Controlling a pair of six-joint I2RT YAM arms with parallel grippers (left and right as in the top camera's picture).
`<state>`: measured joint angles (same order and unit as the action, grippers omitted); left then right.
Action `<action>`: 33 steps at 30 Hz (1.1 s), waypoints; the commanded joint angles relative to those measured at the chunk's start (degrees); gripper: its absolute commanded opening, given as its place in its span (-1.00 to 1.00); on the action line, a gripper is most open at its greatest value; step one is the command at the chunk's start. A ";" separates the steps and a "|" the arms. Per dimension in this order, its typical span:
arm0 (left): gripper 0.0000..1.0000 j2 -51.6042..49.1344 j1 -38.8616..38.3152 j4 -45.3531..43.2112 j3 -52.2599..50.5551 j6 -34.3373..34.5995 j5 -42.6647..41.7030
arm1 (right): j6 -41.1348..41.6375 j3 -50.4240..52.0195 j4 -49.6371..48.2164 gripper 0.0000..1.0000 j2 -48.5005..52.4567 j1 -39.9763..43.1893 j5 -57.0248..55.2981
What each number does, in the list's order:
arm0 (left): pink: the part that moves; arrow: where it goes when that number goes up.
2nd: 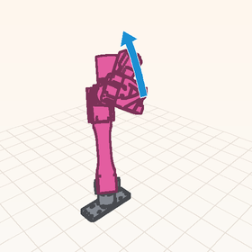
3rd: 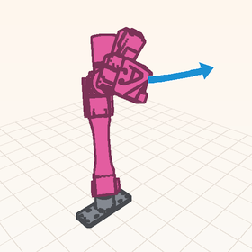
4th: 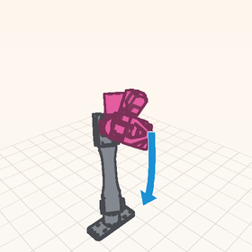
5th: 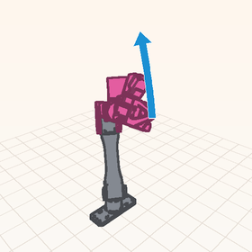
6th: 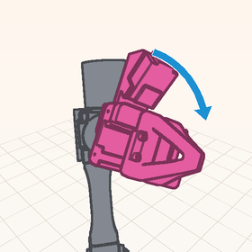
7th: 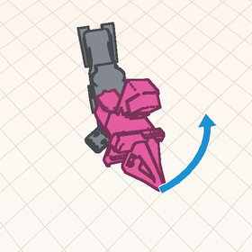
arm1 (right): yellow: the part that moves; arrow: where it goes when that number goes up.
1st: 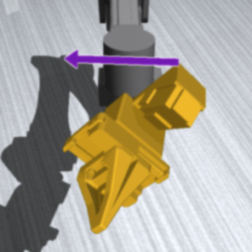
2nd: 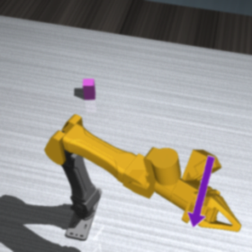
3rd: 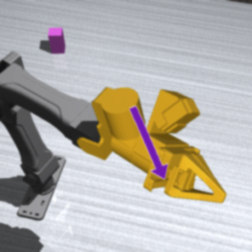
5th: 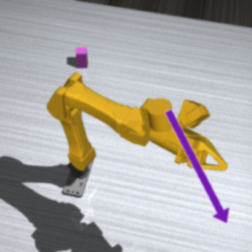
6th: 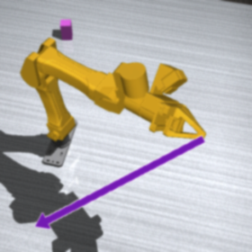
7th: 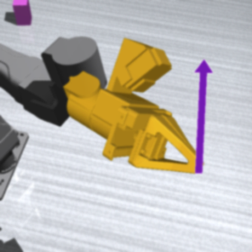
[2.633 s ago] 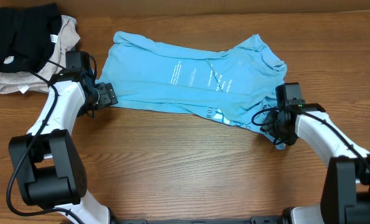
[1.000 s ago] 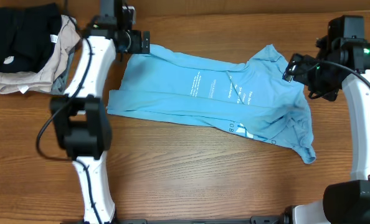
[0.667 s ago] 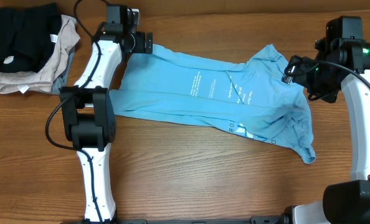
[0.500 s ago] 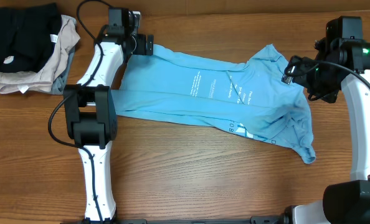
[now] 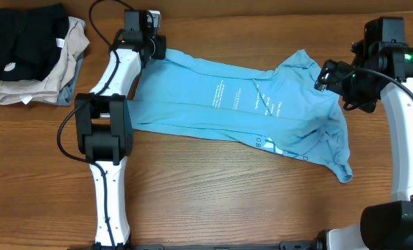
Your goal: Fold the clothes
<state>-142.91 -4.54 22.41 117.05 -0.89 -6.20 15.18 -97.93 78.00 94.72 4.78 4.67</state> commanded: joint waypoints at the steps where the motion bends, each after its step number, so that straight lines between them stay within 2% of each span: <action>1: -0.05 -0.31 -0.55 0.68 1.05 -0.46 0.26 | 0.00 -0.72 -0.59 0.86 -0.42 -0.33 0.20; 3: 0.21 -0.33 -0.52 0.52 0.70 -0.46 0.39 | 0.00 -0.72 -0.81 0.86 -0.42 -0.33 0.20; 4: 0.45 -0.55 -0.52 0.26 0.48 -0.44 0.39 | 0.00 -0.72 -0.85 0.86 -0.42 -0.33 0.20; 5: 0.54 -0.72 -0.55 0.24 0.48 -0.44 0.24 | 0.00 -0.72 -0.83 0.86 -0.42 -0.33 0.20; 9: 0.72 -2.14 -0.68 0.13 0.46 -0.46 0.09 | 0.00 -0.72 -1.18 0.86 -0.42 -0.33 0.20; 12: 0.73 -3.10 -0.87 0.04 0.48 -0.46 -0.28 | 0.00 -0.72 -1.46 0.86 -0.42 -0.33 0.20; 15: 0.56 -3.23 -0.96 0.09 0.48 -0.44 -0.24 | -0.02 -0.72 -1.86 0.86 -0.42 -0.33 0.17; 16: 0.39 -3.23 -0.96 0.00 0.61 -0.42 -0.24 | -0.02 -0.72 -2.12 0.86 -0.42 -0.33 0.17; 18: -0.15 -3.23 -0.92 0.04 1.27 -0.39 -0.22 | 0.00 -0.72 -2.97 0.86 -0.42 -0.33 0.20; 19: -0.34 -3.21 -0.87 0.09 1.60 -0.37 -0.24 | 0.02 -0.72 -3.50 0.85 -0.42 -0.33 0.22; 23: -0.92 -1.90 -0.63 2.47 4.22 1.18 0.20 | 2.38 -0.72 -7.41 0.76 -0.37 -0.35 0.44; 29: -0.92 1.11 -0.63 12.22 11.76 6.34 6.84 | 2.64 -0.70 -16.79 0.72 1.33 -1.31 0.52; 33: -0.92 2.21 -0.66 20.55 16.31 6.32 6.82 | 2.60 -0.70 -25.51 0.72 6.54 -2.51 -0.07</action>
<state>-144.70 -5.08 40.51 129.43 3.51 -1.61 17.32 -98.00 55.96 96.66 3.33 4.71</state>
